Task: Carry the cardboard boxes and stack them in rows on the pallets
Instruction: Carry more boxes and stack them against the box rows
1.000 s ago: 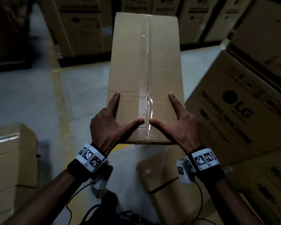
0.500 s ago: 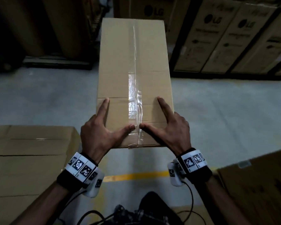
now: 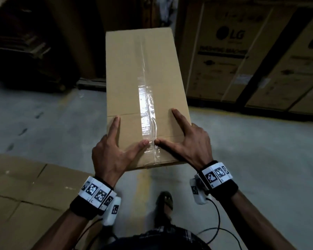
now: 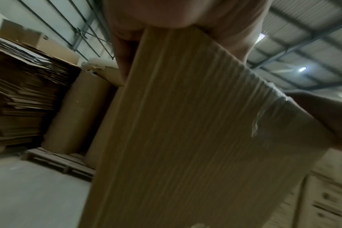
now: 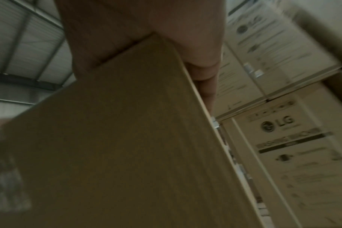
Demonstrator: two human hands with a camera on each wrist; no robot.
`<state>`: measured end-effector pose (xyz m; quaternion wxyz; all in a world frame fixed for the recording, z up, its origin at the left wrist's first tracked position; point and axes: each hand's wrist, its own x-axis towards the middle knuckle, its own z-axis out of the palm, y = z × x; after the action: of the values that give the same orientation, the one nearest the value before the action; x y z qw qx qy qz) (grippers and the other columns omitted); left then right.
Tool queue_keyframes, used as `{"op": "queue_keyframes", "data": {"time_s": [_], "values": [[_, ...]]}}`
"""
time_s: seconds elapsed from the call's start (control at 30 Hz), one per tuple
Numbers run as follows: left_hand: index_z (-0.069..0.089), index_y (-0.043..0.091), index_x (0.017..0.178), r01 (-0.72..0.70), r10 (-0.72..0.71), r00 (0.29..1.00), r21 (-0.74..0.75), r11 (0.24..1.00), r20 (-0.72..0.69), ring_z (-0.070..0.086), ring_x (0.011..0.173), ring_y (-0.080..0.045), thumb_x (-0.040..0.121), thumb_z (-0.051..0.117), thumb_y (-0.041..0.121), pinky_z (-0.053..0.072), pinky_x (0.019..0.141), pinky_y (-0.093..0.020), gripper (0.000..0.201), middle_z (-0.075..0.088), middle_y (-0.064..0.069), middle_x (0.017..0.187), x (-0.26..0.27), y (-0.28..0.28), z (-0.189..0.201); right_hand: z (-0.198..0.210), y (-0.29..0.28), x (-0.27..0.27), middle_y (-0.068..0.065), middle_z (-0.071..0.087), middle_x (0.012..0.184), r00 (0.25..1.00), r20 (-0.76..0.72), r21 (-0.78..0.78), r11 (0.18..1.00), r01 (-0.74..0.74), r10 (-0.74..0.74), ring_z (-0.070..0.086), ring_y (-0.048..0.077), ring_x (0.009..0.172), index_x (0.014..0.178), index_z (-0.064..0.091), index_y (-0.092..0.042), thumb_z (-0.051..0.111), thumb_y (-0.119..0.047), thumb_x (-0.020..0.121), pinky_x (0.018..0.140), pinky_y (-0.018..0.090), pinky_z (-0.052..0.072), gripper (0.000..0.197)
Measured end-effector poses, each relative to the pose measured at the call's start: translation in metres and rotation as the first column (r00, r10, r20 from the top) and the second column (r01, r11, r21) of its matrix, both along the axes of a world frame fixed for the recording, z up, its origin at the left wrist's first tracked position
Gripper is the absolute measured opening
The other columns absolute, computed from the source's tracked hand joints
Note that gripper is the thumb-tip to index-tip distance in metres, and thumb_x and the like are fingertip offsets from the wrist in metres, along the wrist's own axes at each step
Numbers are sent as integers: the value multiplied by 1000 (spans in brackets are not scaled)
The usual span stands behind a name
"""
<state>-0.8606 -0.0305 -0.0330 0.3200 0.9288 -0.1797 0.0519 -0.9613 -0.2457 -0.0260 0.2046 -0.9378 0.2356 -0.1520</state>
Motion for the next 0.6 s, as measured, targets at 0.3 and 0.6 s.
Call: {"op": "queue_keyframes", "data": {"time_s": [0.3, 0.6], "values": [[29, 37, 159, -182, 182, 983, -17, 983, -27, 63, 117, -34, 62, 44, 99, 50, 97, -41, 116, 66, -13, 132, 186, -61, 2, 14, -77, 230, 10, 68, 107, 976, -51, 1, 977, -213, 213, 67, 33, 93, 156, 11, -57, 40, -107, 60, 80, 41, 57, 112], [28, 38, 160, -353, 347, 934, -53, 934, -89, 65, 116, -31, 60, 42, 102, 50, 98, -39, 119, 68, -13, 130, 409, -73, -35, -4, -90, 492, 10, 72, 109, 928, -70, 11, 931, -366, 366, 69, 32, 97, 156, 17, -55, 47, -105, 59, 85, 43, 58, 113]]}}
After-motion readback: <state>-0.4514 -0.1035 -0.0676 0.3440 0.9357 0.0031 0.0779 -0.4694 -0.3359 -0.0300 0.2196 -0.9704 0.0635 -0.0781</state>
